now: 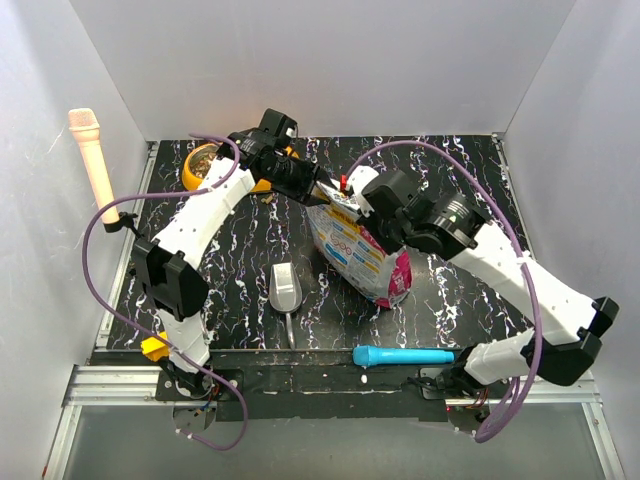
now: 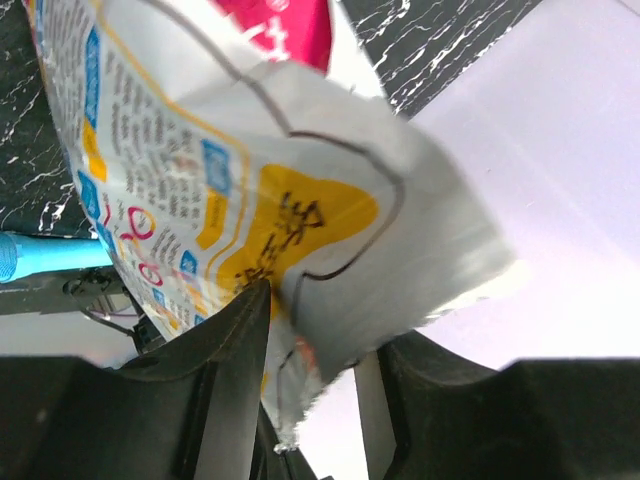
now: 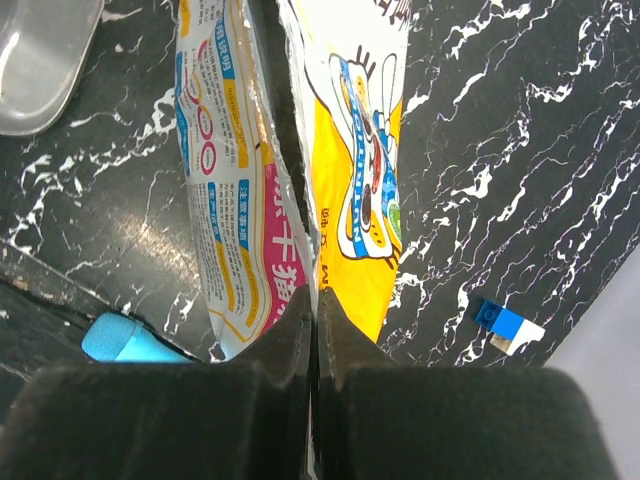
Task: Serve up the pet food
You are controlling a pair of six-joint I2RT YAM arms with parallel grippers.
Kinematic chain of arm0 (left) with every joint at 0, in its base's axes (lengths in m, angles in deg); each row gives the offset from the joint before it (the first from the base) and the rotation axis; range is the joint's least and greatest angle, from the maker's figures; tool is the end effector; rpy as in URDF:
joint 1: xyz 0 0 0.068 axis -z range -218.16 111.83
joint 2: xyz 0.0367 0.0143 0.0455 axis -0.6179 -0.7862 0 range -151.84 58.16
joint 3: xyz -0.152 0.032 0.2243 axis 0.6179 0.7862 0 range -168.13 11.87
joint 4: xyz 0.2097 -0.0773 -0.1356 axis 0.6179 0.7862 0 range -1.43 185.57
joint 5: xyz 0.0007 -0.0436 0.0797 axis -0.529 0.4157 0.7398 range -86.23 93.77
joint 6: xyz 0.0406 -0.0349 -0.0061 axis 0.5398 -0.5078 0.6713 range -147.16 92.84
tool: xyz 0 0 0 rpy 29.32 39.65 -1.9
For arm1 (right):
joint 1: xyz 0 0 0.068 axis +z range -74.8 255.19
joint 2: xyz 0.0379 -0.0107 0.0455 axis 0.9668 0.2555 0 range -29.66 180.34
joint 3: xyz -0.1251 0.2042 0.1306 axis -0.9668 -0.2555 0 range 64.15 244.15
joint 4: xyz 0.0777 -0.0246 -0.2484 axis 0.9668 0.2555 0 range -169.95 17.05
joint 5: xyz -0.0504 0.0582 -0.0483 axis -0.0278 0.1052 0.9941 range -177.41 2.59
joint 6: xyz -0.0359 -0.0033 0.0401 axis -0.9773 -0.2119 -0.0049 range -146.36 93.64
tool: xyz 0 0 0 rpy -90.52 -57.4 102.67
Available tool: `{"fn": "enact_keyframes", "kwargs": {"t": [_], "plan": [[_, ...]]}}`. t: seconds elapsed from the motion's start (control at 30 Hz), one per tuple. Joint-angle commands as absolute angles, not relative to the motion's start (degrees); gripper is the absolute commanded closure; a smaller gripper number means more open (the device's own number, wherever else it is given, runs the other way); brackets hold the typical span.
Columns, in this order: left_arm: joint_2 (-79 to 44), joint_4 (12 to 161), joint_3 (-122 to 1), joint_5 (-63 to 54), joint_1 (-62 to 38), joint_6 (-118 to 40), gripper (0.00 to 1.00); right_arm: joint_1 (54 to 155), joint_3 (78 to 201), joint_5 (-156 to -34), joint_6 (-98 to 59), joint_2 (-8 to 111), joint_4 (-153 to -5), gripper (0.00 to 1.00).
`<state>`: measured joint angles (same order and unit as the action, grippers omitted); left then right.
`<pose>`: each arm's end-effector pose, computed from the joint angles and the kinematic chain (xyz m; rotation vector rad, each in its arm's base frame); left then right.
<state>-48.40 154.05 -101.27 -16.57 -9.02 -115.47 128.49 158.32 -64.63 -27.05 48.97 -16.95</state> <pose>0.3322 -0.1992 0.3624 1.3343 -2.6500 0.9808 0.1664 0.2003 0.4171 -0.8872 2.1411 -0.0188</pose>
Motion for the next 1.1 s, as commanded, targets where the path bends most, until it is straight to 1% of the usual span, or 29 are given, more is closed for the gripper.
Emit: {"fn": "enact_keyframes", "kwargs": {"t": [0.0, 0.07, 0.13, 0.17, 0.2, 0.27, 0.3, 0.33, 0.43, 0.5, 0.57, 0.6, 0.63, 0.67, 0.77, 0.8, 0.83, 0.87, 0.9, 0.97, 1.0, 1.03, 1.07], "plan": [[-45.02, 150.19, -100.36, -12.15, -9.95, -115.23, 0.65, 128.98, 159.25, -63.68, -30.85, 41.01, -20.18, 0.99], [-46.33, 150.71, -102.82, -10.39, -11.0, -113.74, 0.66, 128.98, 158.55, -64.38, -31.02, 40.48, -20.18, 0.99], [-48.0, 151.24, -106.5, -8.63, -11.79, -111.63, 0.71, 129.16, 158.02, -64.65, -30.94, 40.13, -19.66, 0.99], [-48.97, 151.68, -107.91, -8.1, -11.97, -110.57, 0.76, 129.16, 157.58, -64.48, -31.02, 39.78, -19.57, 0.99], [-49.67, 151.94, -109.06, -8.19, -12.06, -109.87, 0.83, 129.25, 157.23, -64.3, -30.85, 39.43, -19.65, 0.99], [-50.73, 152.38, -110.29, -8.97, -12.15, -108.81, 0.92, 129.25, 156.61, -63.86, -30.76, 38.72, -19.92, 0.99], [-51.0, 152.38, -110.56, -8.98, -12.15, -108.54, 0.97, 129.25, 156.52, -63.51, -30.76, 38.46, -20.09, 0.99], [-50.91, 152.47, -110.56, -8.89, -12.15, -108.19, 1.0, 129.25, 156.43, -63.51, -30.85, 38.28, -20.44, 0.99], [-51.7, 156.49, -113.53, -4.87, -12.67, -106.79, 1.0, 129.16, 154.77, -60.27, -30.76, 37.67, -21.85, 0.99], [-55.37, 164.99, -125.01, 0.57, -13.9, -103.81, 1.0, 128.81, 152.66, -56.41, -31.37, 36.53, -21.94, 0.99], [-60.47, 173.79, -139.15, 2.53, -15.66, -100.74, 1.0, 128.02, 150.82, -54.72, -31.9, 34.6, -19.93, 0.99], [-61.97, 176.09, -142.7, 2.88, -16.27, -99.59, 1.0, 127.84, 150.11, -55.5, -32.34, 33.37, -19.22, 0.99], [-61.72, 176.9, -142.99, 2.8, -16.54, -98.53, 1.0, 127.84, 149.58, -57.16, -32.86, 32.49, -18.09, 0.99], [-60.07, 175.86, -139.95, 2.02, -16.54, -98.52, 1.0, 127.84, 149.32, -59.01, -32.78, 31.87, -17.64, 0.99], [-51.12, 167.26, -121.08, -2.64, -15.67, -102.29, 1.0, 127.84, 150.01, -65.6, -31.99, 32.56, -18.59, 0.99], [-48.91, 164.8, -116.41, -3.69, -15.4, -103.43, 1.0, 127.58, 150.8, -67.44, -31.64, 33.53, -19.73, 0.99], [-47.59, 163.65, -114.36, -3.88, -14.97, -104.23, 1.0, 127.49, 152.2, -69.99, -31.12, 35.19, -20.44, 0.99], [-47.14, 164.07, -113.99, -3.79, -14.61, -104.58, 1.0, 127.49, 154.56, -71.58, -30.24, 37.29, -20.79, 0.96], [-47.48, 165.47, -115.12, -3.7, -14.09, -104.67, 1.0, 127.49, 157.55, -72.03, -28.75, 40.1, -20.71, 0.83], [-49.14, 168.28, -118.72, -4.49, -13.82, -105.2, 1.0, 127.49, 162.65, -73.52, -26.81, 45.2, -21.23, 0.7], [-50.02, 169.34, -120.39, -4.93, -13.73, -105.64, 1.0, 127.49, 165.02, -74.14, -24.63, 47.83, -21.24, 0.56], [-50.73, 170.04, -122.06, -5.2, -13.56, -106.25, 1.0, 127.49, 167.74, -75.62, -24.0, 50.04, -21.06, 0.5], [-51.08, 170.14, -123.12, -5.46, -13.38, -106.78, 1.0, 127.49, 170.12, -76.68, -23.73, 52.41, -21.15, 0.4]]}}
